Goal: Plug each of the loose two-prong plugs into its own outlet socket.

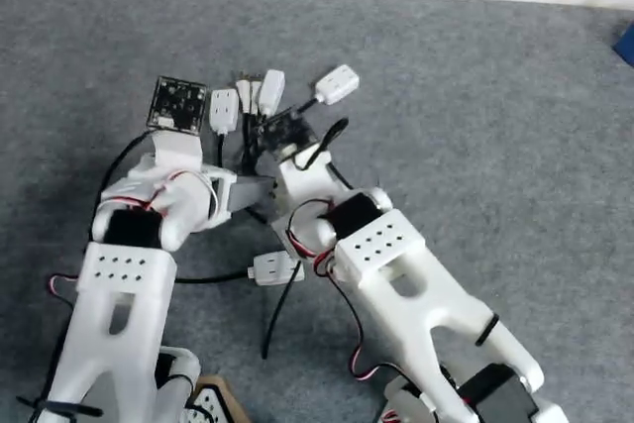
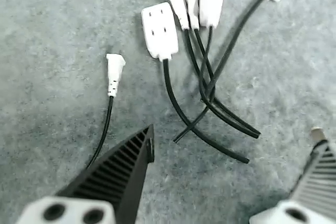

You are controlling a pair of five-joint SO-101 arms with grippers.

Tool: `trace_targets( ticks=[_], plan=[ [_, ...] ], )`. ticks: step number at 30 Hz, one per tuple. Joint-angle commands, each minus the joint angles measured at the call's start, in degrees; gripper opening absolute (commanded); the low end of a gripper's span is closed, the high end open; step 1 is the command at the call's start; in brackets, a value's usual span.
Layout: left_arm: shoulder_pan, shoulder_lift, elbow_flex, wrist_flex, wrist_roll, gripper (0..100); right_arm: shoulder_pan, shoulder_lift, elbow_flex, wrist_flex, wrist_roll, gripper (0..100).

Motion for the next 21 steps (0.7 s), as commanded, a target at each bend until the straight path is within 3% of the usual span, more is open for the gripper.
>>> trace_targets(
  ticks=[1,13,21],
  plan=[
    [0.4,-1.5,0.6,-2.1,0.4,43,-0.9,-1.8,-0.9,0.7,0.8,0.7],
    [2.7,-1.5,3.9,-2.5,0.4,43,-1.4,-1.8,-0.9,0.7,0.9,0.7],
    [3.1,-1.3,5.2,-4.8,0.4,43,-5.9,-2.4,-1.0,2.2,3.0,0.7]
  ],
)
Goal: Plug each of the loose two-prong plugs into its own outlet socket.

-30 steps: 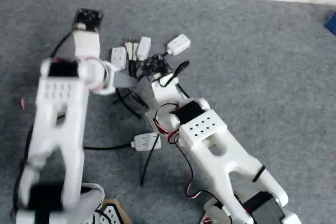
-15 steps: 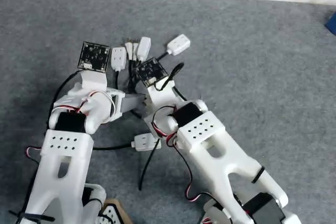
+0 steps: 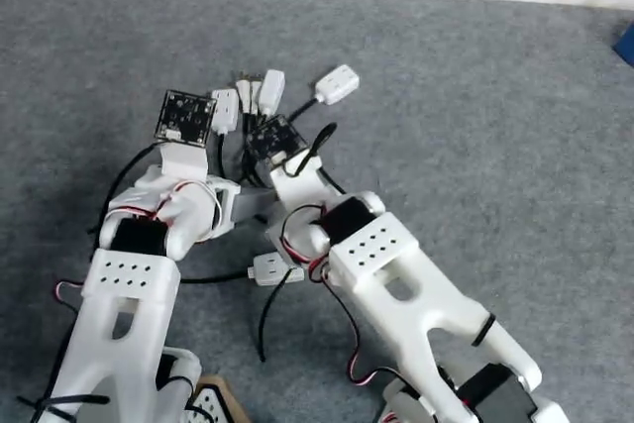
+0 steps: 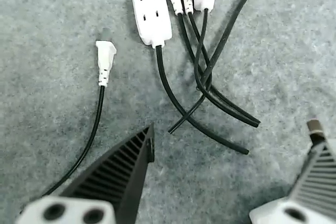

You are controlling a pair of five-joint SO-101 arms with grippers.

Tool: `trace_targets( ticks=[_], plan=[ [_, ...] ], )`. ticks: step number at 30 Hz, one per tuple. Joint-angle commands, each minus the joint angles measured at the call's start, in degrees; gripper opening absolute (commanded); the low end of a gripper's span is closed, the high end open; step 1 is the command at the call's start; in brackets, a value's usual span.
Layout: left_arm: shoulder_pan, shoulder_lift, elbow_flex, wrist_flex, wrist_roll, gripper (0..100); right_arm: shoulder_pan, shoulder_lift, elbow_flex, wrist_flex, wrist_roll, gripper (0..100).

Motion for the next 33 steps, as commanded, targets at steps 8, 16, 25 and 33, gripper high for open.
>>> trace_targets(
  ticks=[8,16,25,33],
  plan=[
    [1.4,-0.7,2.9,-4.5,0.3,43,-5.9,-2.5,-9.3,13.3,6.2,0.8],
    [1.1,-0.7,2.9,-4.4,0.4,43,-3.2,-2.0,-35.7,33.6,9.6,0.8],
    [1.0,-0.8,0.9,-2.9,0.4,43,0.2,-1.7,-20.0,26.1,9.2,0.8],
    [4.6,-0.7,4.4,-3.2,0.2,43,0.3,-1.7,-21.7,26.2,7.5,0.8]
  ],
)
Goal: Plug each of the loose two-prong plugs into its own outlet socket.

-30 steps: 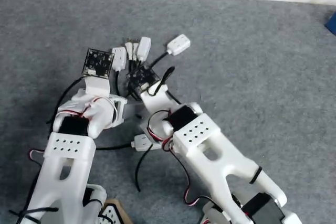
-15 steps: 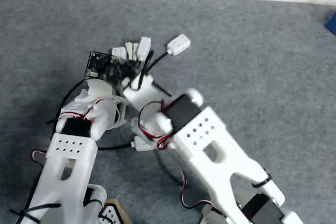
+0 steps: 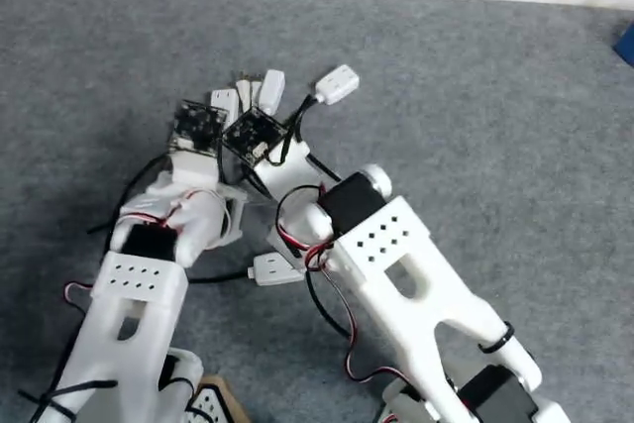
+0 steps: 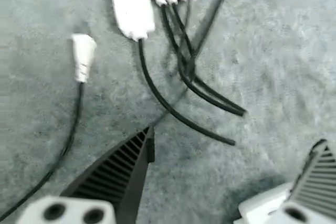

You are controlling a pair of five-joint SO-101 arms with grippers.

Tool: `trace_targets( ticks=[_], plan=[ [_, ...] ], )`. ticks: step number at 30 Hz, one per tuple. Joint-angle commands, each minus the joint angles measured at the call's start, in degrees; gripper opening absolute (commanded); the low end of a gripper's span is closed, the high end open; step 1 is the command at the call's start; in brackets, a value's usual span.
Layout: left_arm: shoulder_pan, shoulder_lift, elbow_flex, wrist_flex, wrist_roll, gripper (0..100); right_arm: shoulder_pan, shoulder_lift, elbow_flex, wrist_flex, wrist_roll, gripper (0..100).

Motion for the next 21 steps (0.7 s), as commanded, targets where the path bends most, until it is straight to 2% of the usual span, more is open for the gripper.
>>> trace_targets(
  ticks=[1,9,15,21],
  plan=[
    [2.9,-0.7,0.6,0.3,0.0,43,0.9,-1.6,-2.5,0.1,-0.8,0.8],
    [2.9,-0.7,1.4,0.3,0.0,43,1.0,-1.5,-2.0,1.2,-3.3,0.8],
    [6.4,-0.7,2.9,0.3,-1.7,43,0.9,5.8,-2.5,1.3,-4.5,0.8],
    [5.8,-0.7,2.8,0.2,-1.8,43,0.9,8.2,-2.6,1.3,-5.7,0.8]
  ],
)
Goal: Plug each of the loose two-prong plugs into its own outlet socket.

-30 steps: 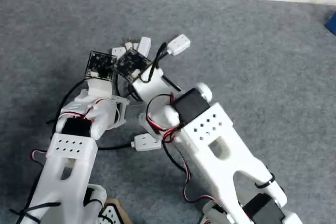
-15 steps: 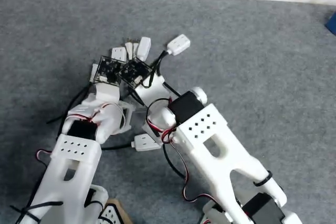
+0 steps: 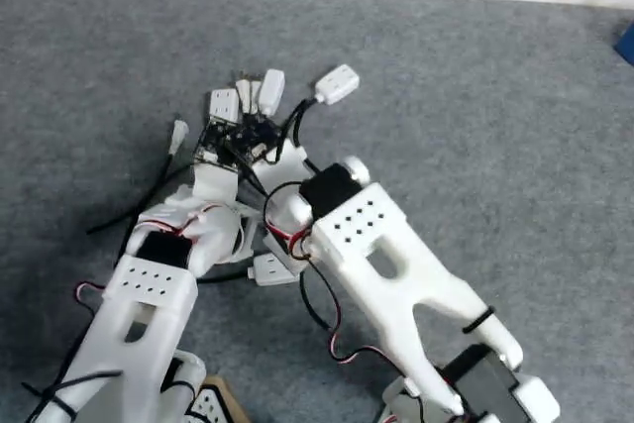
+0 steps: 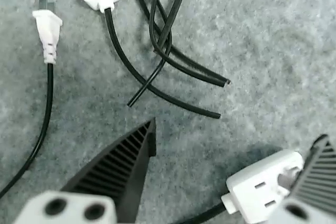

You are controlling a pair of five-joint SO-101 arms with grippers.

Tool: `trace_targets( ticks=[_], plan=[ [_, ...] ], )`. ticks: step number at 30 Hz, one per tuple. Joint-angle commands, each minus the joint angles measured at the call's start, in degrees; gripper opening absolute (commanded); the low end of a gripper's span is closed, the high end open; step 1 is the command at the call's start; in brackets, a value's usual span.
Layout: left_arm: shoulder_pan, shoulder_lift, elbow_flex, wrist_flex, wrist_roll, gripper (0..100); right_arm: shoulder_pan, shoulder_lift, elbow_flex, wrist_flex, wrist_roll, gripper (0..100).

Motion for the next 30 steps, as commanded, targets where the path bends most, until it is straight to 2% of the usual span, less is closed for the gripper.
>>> trace_targets(
  ticks=[1,5,8,12,18,23,30],
  plan=[
    [-0.2,-0.7,-0.6,0.2,-0.4,43,0.8,0.1,-2.1,0.3,-0.8,0.8],
    [-6.4,-0.7,-1.1,-2.1,4.9,43,0.7,0.7,-2.1,2.0,-6.2,0.7],
    [-9.4,-0.7,-1.4,-2.5,8.4,43,0.4,0.7,-2.5,5.2,-7.5,0.6],
    [-9.8,-0.7,-0.9,-3.5,8.6,43,0.1,2.9,-6.3,11.6,-7.9,0.6],
    [-9.7,-0.7,-0.5,-3.7,8.6,43,-0.2,12.4,-15.7,16.5,-14.1,0.6],
    [-12.8,-0.7,0.8,-7.7,11.3,43,-0.7,18.6,-19.9,17.1,-19.3,0.6],
    [-14.5,-0.7,0.8,-7.8,12.6,43,-2.5,18.9,-26.0,16.9,-24.2,0.6]
  ],
)
